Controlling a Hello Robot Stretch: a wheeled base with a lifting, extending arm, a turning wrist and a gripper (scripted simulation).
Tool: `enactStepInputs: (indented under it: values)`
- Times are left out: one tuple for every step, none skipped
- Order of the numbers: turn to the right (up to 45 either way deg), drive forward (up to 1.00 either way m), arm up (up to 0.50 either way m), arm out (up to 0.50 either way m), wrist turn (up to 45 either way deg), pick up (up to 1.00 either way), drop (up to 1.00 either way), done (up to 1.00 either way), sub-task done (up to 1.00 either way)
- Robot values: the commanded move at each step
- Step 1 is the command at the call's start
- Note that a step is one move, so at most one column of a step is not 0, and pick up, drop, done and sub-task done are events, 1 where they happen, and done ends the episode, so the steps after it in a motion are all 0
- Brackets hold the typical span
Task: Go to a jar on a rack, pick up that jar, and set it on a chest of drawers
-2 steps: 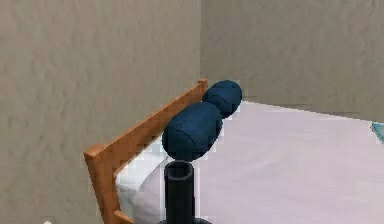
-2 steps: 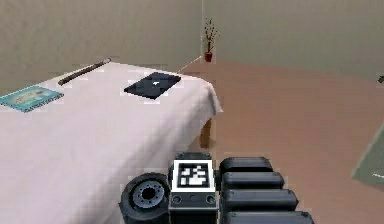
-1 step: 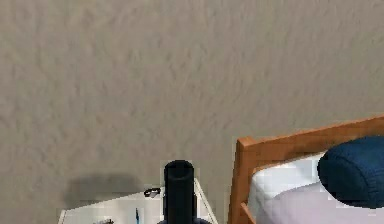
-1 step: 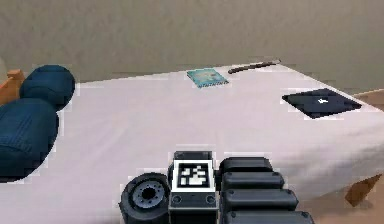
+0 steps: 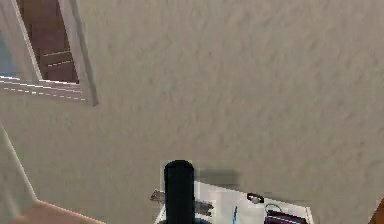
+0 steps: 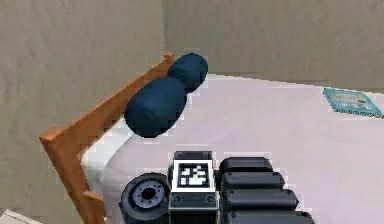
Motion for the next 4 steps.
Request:
enactStepInputs:
  values:
    - [45.0,0.00,0.00,0.00,0.0,0.00,0.00,0.00,0.00]
    - [45.0,0.00,0.00,0.00,0.0,0.00,0.00,0.00,0.00]
    - [39.0,0.00,0.00,0.00,0.0,0.00,0.00,0.00,0.00]
    - [-45.0,0.00,0.00,0.00,0.0,0.00,0.00,0.00,0.00]
